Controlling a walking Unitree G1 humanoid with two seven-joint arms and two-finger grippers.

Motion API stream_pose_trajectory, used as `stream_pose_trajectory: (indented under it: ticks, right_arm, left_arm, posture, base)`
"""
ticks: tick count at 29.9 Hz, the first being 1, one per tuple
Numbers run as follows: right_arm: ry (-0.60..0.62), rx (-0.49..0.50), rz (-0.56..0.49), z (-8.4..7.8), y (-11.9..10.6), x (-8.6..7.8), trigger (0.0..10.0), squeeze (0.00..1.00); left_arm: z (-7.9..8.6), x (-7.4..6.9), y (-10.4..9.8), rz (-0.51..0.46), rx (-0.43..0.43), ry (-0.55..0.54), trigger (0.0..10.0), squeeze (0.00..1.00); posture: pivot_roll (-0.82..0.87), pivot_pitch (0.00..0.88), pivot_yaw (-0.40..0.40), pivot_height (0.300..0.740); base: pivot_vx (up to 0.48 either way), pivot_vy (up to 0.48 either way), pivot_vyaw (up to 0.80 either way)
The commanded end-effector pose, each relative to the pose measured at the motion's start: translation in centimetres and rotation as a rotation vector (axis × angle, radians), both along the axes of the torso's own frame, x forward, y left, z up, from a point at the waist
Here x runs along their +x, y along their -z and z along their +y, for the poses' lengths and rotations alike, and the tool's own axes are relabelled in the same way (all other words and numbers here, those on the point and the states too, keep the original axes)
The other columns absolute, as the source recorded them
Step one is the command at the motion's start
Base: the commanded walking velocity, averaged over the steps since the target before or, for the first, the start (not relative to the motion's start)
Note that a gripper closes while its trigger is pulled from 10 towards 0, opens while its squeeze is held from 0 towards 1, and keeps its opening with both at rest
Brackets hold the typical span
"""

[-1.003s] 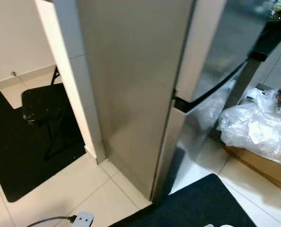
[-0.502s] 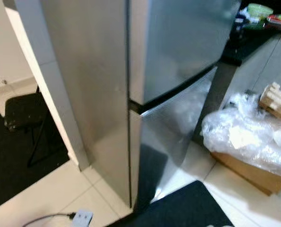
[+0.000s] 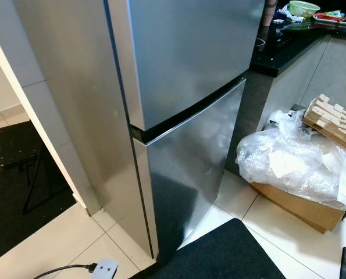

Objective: Restocking fridge

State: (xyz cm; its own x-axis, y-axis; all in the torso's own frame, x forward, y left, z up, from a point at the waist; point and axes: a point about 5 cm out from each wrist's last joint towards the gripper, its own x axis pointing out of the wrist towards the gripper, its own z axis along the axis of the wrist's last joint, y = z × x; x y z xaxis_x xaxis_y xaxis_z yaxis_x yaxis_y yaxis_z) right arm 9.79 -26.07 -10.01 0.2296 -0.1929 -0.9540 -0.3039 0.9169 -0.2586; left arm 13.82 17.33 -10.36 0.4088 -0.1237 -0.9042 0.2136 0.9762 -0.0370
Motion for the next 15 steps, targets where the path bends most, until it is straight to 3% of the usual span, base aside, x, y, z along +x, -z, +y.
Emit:
stream_pose_trajectory:
  ticks: [1,6,15]
  right_arm:
    - [0.001,-0.002,-0.011,-0.11,-0.09,0.22,10.0,0.0]
    - [-0.003,-0.002,-0.006,-0.19,-0.08,0.06,10.0,0.0]
    - [-0.02,-0.002,-0.001,0.07,-0.01,0.09,10.0,0.0]
  left_arm:
    - [0.15,-0.42,0.14,0.017,0.005,0.007,10.0,0.0]
    - [0.22,-0.55,0.18,0.015,0.011,-0.009,10.0,0.0]
    - [0.59,-0.54,0.13,-0.001,0.001,-0.076,10.0,0.0]
  posture:
    - [0.01,0.0,-0.027,0.74]
    - [0.02,0.0,-0.03,0.74]
    - [0.03,0.0,-0.039,0.74]
  base:
    - [0.0,-0.472,0.0]
    - [0.0,-0.472,0.0]
    - [0.0,0.0,0.0]
